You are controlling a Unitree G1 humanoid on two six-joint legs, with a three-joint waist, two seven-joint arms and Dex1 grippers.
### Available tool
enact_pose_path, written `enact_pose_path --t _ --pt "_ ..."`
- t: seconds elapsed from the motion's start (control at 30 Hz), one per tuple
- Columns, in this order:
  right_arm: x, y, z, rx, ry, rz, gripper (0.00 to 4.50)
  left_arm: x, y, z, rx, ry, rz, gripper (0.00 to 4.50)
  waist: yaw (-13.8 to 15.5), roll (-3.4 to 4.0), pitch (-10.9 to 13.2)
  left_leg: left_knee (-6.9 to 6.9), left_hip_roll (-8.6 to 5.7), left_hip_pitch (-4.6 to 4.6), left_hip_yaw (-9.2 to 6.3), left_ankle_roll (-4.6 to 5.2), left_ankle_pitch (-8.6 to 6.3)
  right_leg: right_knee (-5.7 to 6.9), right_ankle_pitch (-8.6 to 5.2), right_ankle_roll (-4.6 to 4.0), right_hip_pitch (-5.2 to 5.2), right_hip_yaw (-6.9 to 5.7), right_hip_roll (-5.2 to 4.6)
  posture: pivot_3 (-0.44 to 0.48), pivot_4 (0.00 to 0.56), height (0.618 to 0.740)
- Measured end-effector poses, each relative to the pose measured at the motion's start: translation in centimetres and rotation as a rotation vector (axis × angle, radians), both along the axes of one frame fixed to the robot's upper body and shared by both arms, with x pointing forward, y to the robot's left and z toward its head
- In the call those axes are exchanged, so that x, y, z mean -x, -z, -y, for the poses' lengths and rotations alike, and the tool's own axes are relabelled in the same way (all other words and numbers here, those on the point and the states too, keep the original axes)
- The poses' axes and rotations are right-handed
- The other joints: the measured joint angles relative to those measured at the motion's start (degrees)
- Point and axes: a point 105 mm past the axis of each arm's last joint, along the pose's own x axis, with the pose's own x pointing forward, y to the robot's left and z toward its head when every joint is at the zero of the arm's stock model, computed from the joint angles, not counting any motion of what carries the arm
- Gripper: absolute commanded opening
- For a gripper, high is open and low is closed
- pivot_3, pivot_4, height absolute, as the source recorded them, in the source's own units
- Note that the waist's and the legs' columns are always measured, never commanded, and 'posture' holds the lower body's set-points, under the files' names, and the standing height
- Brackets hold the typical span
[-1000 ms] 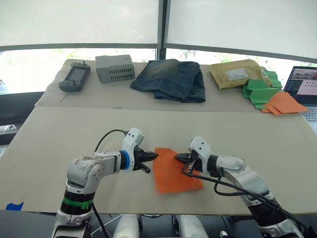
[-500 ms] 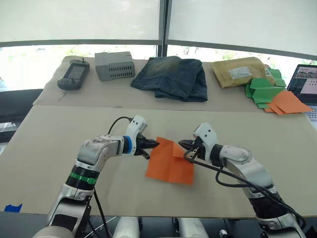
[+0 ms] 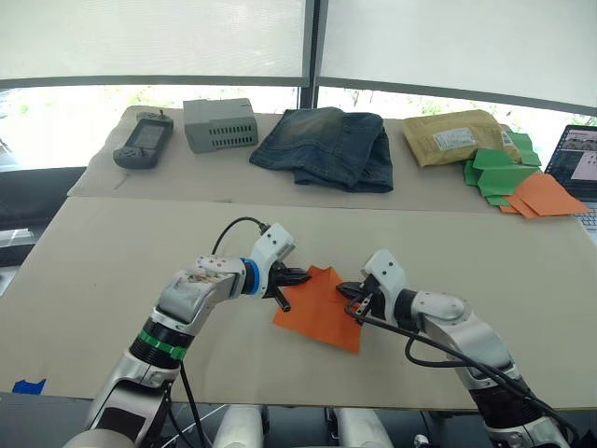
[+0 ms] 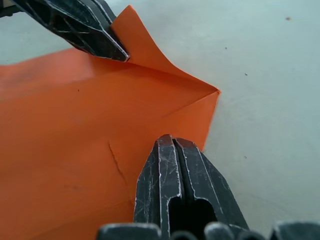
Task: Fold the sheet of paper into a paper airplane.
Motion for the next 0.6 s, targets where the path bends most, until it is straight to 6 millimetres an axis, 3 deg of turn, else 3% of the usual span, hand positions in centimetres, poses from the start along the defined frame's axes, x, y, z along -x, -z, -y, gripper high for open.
enact_pose_path --t 0.47,0.6 --pt "-0.3 -0.4 -0.6 -0.033 0.017 0.026 0.0 0.5 1.8 0.0 -0.105 0.035 0.064 0.01 0.0 0.0 0.0 0.0 0.0 0.02 0.04 0.0 0.0 0.0 0.03 0.06 0.01 0.01 0.02 0.0 0.15 0.722" --pt "-1.6 -2.9 -1.1 -0.07 0.006 0.101 0.0 0.7 2.1 -0.1 -0.126 0.049 0.069 0.01 -0.3 0.01 0.0 0.01 0.0 0.01 0.04 0.0 0.0 0.04 0.05 0.07 -0.02 0.01 0.04 0.0 0.15 0.722"
